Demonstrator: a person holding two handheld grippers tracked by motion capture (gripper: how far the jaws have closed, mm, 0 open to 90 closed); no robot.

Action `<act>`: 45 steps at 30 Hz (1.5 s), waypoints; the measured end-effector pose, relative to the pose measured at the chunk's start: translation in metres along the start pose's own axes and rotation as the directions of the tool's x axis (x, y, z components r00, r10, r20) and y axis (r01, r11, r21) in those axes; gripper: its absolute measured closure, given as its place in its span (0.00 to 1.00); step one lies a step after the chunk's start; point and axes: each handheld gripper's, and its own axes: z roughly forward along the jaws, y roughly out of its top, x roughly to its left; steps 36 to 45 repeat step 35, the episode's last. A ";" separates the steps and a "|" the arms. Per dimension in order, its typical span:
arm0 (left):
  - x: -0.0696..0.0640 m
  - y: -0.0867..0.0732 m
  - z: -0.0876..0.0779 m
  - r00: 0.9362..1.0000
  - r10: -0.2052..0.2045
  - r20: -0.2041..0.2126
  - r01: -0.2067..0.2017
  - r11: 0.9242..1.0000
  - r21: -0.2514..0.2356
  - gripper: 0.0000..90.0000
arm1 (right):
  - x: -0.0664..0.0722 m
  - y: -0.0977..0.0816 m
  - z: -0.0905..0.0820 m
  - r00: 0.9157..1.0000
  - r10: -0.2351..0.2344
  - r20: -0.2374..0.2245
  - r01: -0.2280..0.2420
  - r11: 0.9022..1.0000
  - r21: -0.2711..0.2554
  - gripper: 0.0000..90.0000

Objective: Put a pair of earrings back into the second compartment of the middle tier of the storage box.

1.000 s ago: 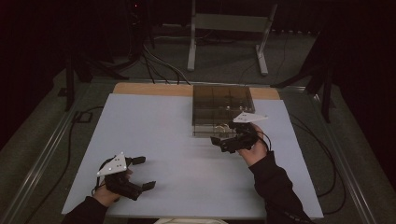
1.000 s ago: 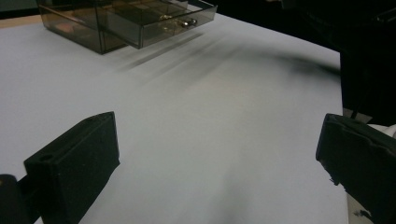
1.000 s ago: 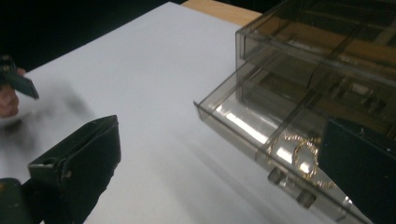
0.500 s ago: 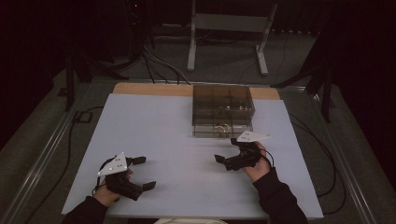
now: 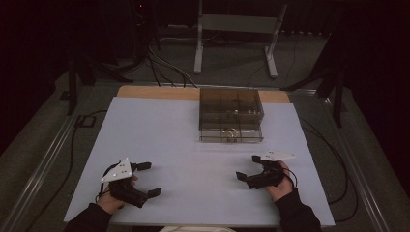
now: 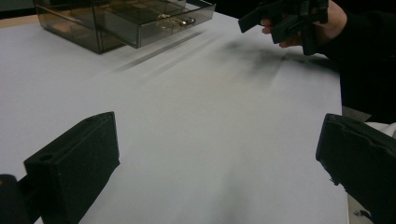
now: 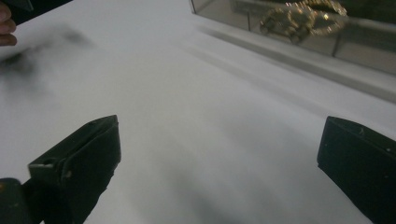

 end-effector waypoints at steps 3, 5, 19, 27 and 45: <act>0.000 0.000 0.000 1.000 0.002 -0.001 -0.002 1.000 0.001 0.00 | 0.000 -0.005 -0.008 1.000 0.005 0.016 -0.005 1.000 -0.005 0.00; 0.000 0.000 0.000 1.000 0.003 -0.001 -0.003 1.000 0.003 0.00 | -0.001 -0.008 -0.014 1.000 0.002 0.028 -0.002 1.000 -0.013 0.00; 0.000 0.000 0.000 1.000 0.004 0.001 -0.004 1.000 0.005 0.00 | -0.004 -0.035 -0.050 0.988 0.009 0.153 -0.008 1.000 -0.007 0.00; 0.000 0.000 0.001 1.000 0.003 0.003 -0.003 1.000 0.007 0.00 | -0.013 -0.044 -0.056 0.982 0.029 0.186 -0.029 1.000 -0.003 0.00; 0.000 0.000 0.002 1.000 0.001 0.003 -0.001 1.000 0.006 0.00 | -0.013 -0.044 -0.055 0.984 0.030 0.173 -0.029 1.000 -0.007 0.00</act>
